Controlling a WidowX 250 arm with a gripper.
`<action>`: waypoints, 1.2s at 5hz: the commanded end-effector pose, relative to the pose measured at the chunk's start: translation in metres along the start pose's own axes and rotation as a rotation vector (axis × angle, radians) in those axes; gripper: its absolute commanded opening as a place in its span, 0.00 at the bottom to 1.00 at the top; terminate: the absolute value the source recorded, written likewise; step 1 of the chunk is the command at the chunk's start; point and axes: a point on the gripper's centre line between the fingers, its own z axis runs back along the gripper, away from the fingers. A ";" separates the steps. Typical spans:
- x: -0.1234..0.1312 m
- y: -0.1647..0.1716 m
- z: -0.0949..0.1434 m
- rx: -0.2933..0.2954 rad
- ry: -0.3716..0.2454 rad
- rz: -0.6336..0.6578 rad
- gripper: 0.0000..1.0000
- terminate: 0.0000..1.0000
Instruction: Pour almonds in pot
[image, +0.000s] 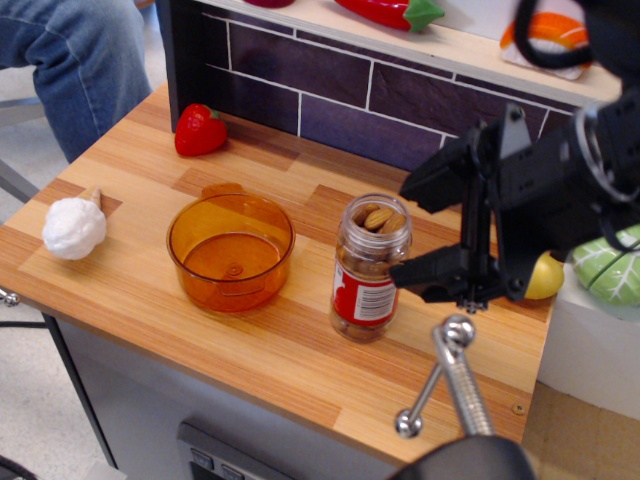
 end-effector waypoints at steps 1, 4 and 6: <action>0.025 0.005 -0.019 0.002 0.069 -0.086 1.00 0.00; 0.035 0.020 -0.063 -0.046 0.230 -0.083 1.00 0.00; 0.015 0.006 -0.068 -0.106 0.272 -0.155 1.00 0.00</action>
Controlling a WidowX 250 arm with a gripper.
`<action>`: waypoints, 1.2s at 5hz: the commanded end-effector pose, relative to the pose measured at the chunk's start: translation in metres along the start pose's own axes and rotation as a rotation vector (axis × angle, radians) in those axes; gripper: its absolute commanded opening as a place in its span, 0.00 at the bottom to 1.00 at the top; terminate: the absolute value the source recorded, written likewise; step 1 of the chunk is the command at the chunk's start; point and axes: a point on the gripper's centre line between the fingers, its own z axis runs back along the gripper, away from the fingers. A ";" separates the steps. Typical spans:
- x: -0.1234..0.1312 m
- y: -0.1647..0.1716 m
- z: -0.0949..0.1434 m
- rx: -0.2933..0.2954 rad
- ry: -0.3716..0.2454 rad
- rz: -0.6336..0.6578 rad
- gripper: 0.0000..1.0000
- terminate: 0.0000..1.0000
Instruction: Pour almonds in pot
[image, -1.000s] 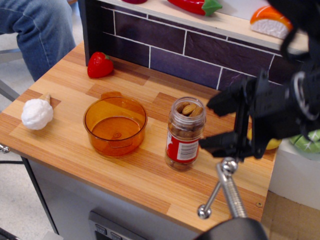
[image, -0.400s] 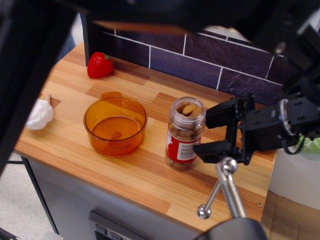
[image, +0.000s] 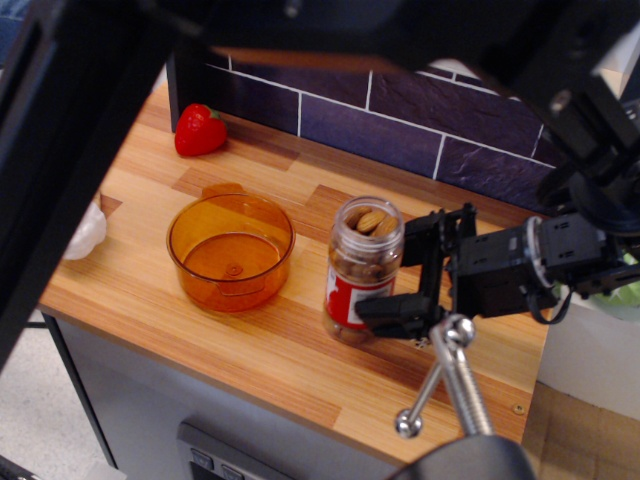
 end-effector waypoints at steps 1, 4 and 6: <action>-0.029 -0.002 -0.001 0.012 0.008 0.006 1.00 0.00; -0.049 0.004 0.017 -0.094 -0.302 0.134 0.00 0.00; -0.075 0.041 0.015 -0.229 -0.765 0.232 0.00 0.00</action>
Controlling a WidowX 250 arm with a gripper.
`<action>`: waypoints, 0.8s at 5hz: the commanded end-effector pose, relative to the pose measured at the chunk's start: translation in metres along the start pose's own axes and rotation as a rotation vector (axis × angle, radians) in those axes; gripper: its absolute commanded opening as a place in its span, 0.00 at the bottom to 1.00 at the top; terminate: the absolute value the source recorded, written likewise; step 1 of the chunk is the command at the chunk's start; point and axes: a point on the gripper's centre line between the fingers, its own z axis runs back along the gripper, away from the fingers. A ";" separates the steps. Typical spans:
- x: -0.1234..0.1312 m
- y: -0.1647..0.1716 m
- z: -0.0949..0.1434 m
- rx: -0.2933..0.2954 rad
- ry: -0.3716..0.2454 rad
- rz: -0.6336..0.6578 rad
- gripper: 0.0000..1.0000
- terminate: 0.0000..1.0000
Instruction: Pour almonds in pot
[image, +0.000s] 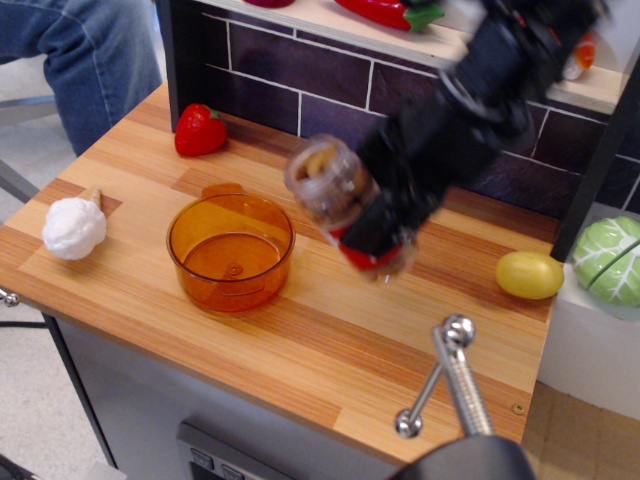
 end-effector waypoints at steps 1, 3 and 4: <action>-0.023 0.034 0.015 0.006 -0.358 0.184 0.00 0.00; -0.033 0.042 0.005 0.061 -0.535 0.469 0.00 0.00; -0.034 0.046 0.004 0.097 -0.607 0.602 0.00 0.00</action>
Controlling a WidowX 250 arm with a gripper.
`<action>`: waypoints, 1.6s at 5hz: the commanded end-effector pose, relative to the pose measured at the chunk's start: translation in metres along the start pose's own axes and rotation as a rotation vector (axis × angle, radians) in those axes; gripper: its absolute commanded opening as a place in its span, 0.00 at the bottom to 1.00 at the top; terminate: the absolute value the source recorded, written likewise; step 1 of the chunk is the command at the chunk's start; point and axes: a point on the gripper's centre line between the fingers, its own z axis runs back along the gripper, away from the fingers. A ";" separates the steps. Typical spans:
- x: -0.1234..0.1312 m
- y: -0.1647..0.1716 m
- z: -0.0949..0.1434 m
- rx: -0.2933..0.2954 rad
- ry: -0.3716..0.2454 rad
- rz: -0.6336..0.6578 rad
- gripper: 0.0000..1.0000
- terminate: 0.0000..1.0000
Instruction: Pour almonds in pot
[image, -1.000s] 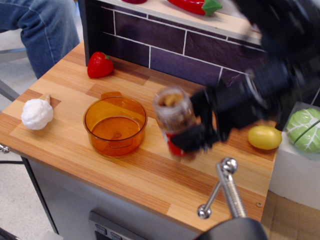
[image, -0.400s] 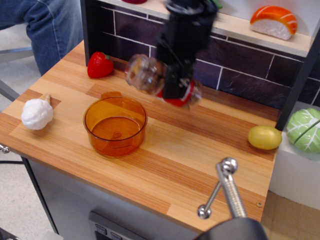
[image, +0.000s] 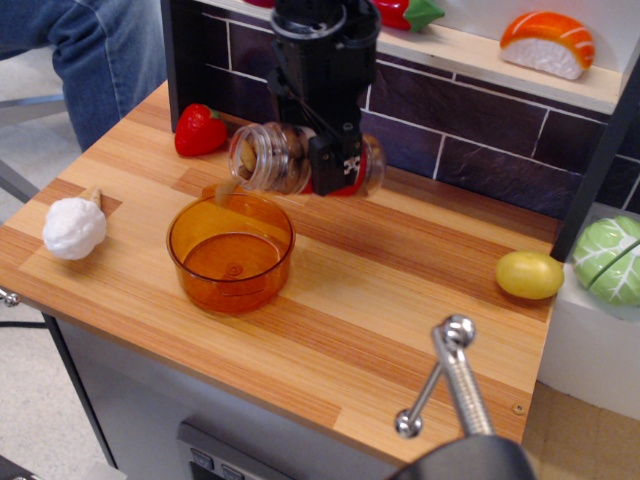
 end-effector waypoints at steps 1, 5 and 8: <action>0.008 0.015 0.007 0.104 -0.138 0.220 0.00 0.00; 0.002 0.018 0.008 0.376 -0.395 0.368 0.00 0.00; 0.009 0.018 0.017 0.418 -0.472 0.454 0.00 0.00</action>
